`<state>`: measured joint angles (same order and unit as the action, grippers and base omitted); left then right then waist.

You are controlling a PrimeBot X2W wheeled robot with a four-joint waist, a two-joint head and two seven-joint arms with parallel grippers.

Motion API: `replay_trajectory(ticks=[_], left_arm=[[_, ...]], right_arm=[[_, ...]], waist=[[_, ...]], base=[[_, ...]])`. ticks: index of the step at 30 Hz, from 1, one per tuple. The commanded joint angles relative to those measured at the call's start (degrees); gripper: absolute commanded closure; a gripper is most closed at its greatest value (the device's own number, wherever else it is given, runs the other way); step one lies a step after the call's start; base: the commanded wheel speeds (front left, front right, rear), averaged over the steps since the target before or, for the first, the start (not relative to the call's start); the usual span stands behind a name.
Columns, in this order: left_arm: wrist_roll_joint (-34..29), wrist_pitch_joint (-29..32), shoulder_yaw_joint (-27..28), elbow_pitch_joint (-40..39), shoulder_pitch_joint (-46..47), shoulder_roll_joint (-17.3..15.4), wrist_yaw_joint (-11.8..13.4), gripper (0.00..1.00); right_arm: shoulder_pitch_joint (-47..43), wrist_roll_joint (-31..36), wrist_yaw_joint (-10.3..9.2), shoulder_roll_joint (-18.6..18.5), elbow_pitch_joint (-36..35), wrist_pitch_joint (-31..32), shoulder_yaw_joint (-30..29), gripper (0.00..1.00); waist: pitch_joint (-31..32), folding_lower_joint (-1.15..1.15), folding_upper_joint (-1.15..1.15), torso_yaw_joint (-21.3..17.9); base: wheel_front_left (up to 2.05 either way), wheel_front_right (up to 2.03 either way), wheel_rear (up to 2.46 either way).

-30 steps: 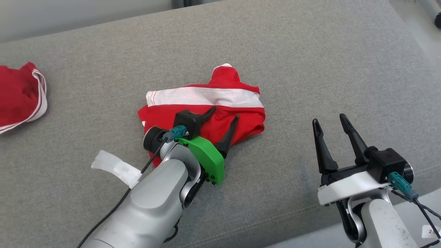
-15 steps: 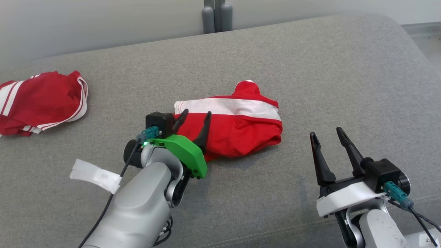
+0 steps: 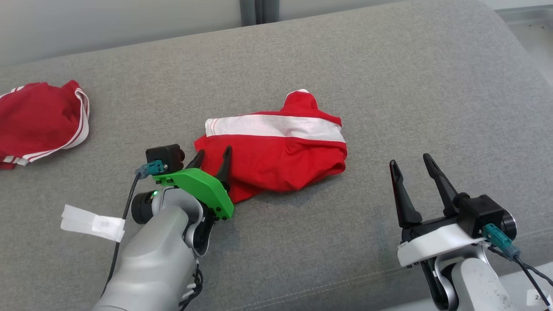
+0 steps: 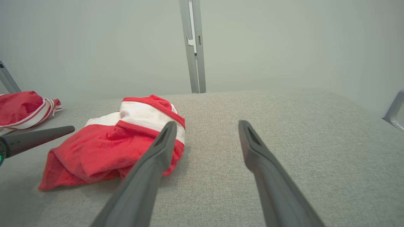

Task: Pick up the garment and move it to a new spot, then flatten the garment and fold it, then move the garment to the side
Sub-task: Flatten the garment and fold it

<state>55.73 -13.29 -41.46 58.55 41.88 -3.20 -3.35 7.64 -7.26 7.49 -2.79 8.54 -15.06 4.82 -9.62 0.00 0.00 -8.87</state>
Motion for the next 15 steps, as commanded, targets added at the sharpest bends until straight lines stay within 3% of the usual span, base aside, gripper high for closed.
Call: replay_trajectory(ticks=[1,15], left_arm=[[0.4,0.0,0.1,0.6,0.8,-0.2,-0.4,0.00],[2.9,0.9,1.9,8.0,8.2,-0.9,-2.0,0.00]], right_arm=[[0.8,0.2,0.00,-0.2,-0.4,-0.2,0.0,0.00],[2.2,-0.6,0.00,-0.2,-1.1,-0.2,0.5,0.00]], waist=[[-1.1,0.00,0.00,-1.0],[-4.8,0.00,0.00,-3.2]], base=[[0.00,0.00,0.00],[0.00,0.00,0.00]])
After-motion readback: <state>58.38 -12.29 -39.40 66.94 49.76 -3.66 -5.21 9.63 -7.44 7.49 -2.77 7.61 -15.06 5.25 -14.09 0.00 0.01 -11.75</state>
